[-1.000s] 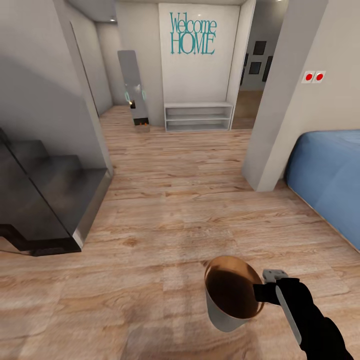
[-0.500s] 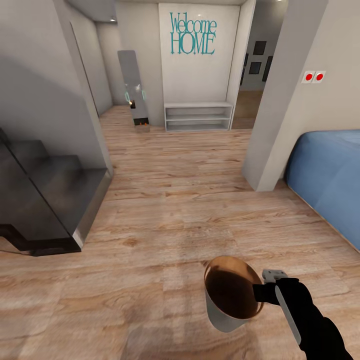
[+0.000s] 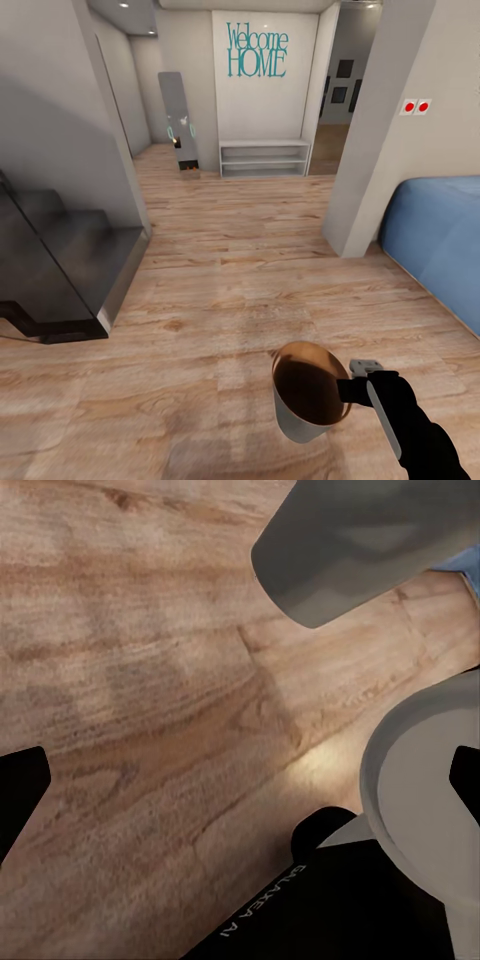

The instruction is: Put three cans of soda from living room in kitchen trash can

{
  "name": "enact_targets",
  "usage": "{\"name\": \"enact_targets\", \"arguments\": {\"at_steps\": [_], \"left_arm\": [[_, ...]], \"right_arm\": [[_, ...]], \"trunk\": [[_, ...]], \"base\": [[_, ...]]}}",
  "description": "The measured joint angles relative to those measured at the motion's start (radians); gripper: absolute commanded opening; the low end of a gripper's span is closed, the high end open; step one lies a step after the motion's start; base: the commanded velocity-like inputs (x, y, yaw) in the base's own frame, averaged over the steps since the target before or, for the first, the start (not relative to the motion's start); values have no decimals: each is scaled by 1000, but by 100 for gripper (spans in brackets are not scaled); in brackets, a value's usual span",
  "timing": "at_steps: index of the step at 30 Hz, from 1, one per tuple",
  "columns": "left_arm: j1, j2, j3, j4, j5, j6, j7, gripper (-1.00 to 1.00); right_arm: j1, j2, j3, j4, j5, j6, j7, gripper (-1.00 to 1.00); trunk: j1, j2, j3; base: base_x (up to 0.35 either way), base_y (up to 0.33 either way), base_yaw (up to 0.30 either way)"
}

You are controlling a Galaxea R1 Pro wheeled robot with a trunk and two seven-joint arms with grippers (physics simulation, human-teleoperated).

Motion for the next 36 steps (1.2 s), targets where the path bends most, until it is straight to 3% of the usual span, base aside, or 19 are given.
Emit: {"name": "enact_targets", "arguments": {"at_steps": [36], "left_arm": [[0, 0, 0, 0, 1, 0, 0, 100]], "right_arm": [[0, 0, 0, 0, 0, 0, 0, -100]], "trunk": [[0, 0, 58]], "base": [[0, 0, 0]]}}
